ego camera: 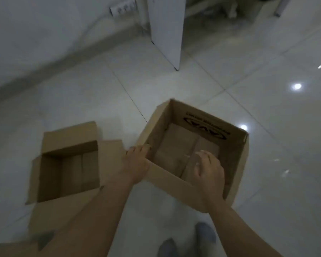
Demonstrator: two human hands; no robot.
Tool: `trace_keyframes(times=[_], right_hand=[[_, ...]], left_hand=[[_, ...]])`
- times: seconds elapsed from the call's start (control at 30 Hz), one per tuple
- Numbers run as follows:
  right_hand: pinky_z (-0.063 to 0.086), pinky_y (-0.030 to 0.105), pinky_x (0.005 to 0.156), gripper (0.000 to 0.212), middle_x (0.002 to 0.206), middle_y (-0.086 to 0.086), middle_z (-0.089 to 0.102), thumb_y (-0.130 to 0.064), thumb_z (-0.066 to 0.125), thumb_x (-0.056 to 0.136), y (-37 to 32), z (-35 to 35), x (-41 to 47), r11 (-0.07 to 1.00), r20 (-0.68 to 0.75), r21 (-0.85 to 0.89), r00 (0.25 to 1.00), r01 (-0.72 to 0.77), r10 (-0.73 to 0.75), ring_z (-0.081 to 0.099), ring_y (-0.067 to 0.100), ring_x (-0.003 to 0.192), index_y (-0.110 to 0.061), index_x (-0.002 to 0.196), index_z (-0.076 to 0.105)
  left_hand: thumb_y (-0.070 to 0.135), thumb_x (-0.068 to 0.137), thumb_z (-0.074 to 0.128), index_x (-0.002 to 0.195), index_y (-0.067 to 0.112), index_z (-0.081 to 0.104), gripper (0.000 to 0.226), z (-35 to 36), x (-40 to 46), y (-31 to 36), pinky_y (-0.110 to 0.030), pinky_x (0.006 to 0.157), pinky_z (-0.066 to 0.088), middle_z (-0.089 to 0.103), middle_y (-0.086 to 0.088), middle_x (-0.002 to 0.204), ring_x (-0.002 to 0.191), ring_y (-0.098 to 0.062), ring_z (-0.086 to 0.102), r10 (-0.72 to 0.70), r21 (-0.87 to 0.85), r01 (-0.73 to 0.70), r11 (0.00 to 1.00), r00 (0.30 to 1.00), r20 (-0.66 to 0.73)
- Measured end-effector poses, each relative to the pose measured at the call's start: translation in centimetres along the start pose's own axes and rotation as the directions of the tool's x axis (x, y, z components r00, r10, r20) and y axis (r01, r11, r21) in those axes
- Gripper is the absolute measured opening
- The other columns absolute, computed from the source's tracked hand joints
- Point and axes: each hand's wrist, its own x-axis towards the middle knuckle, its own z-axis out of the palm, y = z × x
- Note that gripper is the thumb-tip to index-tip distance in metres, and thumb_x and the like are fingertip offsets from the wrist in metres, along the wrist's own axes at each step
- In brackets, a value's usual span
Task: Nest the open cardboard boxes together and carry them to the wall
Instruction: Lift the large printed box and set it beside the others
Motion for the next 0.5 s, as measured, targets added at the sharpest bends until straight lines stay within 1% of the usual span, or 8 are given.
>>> trace_keyframes(times=[0.03,0.1,0.17,0.27,0.33,0.4,0.43,0.5], right_hand=[[0.045,0.047,0.091,0.037,0.126,0.016,0.059,0.004,0.058,0.077,1.8,1.4,0.0,0.998,-0.002,-0.019,0.998,-0.066,0.066,0.054,0.034,0.116,-0.006,0.112,0.063],[0.038,0.049,0.101,0.041,0.140,0.014,0.046,-0.001,0.058,0.079,5.7,4.7,0.3,0.968,-0.057,-0.101,0.972,-0.231,0.226,0.043,0.033,0.127,-0.010,0.119,0.059],[0.025,0.051,0.111,0.050,0.151,0.013,0.030,-0.006,0.060,0.078,9.3,7.1,0.3,0.918,-0.104,-0.174,0.934,-0.356,0.342,0.029,0.032,0.136,-0.015,0.126,0.052],[0.006,0.051,0.116,0.068,0.156,0.016,0.010,-0.014,0.063,0.077,13.4,9.0,0.4,0.797,-0.161,-0.242,0.833,-0.554,0.530,0.010,0.033,0.142,-0.019,0.139,0.034],[0.010,0.051,0.114,0.074,0.156,0.018,0.009,-0.016,0.061,0.078,14.8,9.6,0.7,0.739,-0.178,-0.212,0.769,-0.640,0.615,0.015,0.035,0.140,-0.016,0.143,0.024],[0.025,0.054,0.107,0.072,0.154,0.018,0.017,-0.013,0.057,0.081,15.1,10.0,1.2,0.756,-0.192,-0.171,0.774,-0.632,0.604,0.025,0.037,0.136,-0.013,0.143,0.021],[0.032,0.055,0.102,0.070,0.153,0.017,0.021,-0.011,0.054,0.082,15.3,10.1,1.7,0.781,-0.203,-0.156,0.794,-0.604,0.573,0.029,0.037,0.134,-0.011,0.143,0.021],[0.041,0.053,0.094,0.067,0.152,0.015,0.025,-0.008,0.051,0.083,15.6,9.9,3.0,0.821,-0.209,-0.155,0.830,-0.550,0.517,0.033,0.036,0.132,-0.010,0.143,0.022]], left_hand=[[0.025,0.091,0.041,0.142,0.019,0.021,0.056,2.1,1.2,-0.2,-0.043,0.105,0.031,0.033,-0.007,0.148,0.131,-0.029,0.035,-0.018,0.032,0.017,0.999,0.999,0.043],[0.037,0.089,0.043,0.145,0.022,0.015,0.064,7.3,3.7,-0.9,-0.045,0.113,0.022,0.017,-0.005,0.156,0.140,-0.028,0.021,-0.057,0.051,0.056,0.997,0.998,0.026],[0.055,0.083,0.048,0.146,0.027,0.008,0.079,11.5,5.7,-1.8,-0.049,0.117,0.006,-0.002,-0.006,0.158,0.144,-0.031,0.006,-0.114,0.059,0.113,0.992,0.993,0.019],[0.084,0.057,0.049,0.146,0.035,-0.002,0.113,14.7,8.3,-3.5,-0.048,0.110,-0.022,-0.019,-0.008,0.156,0.143,-0.032,-0.017,-0.207,0.021,0.208,0.978,0.978,-0.030],[0.096,0.033,0.040,0.145,0.037,0.001,0.133,15.1,10.0,-4.6,-0.045,0.104,-0.033,-0.021,-0.010,0.156,0.142,-0.030,-0.020,-0.220,0.063,0.224,0.973,0.974,-0.059],[0.096,0.022,0.039,0.144,0.037,0.010,0.139,15.3,11.1,-4.9,-0.048,0.111,-0.022,-0.017,-0.011,0.156,0.143,-0.031,-0.013,-0.207,0.041,0.211,0.977,0.975,-0.076],[0.095,0.023,0.044,0.143,0.033,0.016,0.138,15.5,11.4,-4.9,-0.053,0.115,-0.007,-0.012,-0.012,0.157,0.143,-0.034,-0.005,-0.216,0.015,0.218,0.976,0.973,-0.077],[0.092,0.025,0.048,0.138,0.021,0.030,0.135,15.7,11.7,-4.7,-0.060,0.108,0.026,0.005,-0.018,0.155,0.138,-0.042,0.018,-0.233,-0.024,0.232,0.972,0.965,-0.119]])
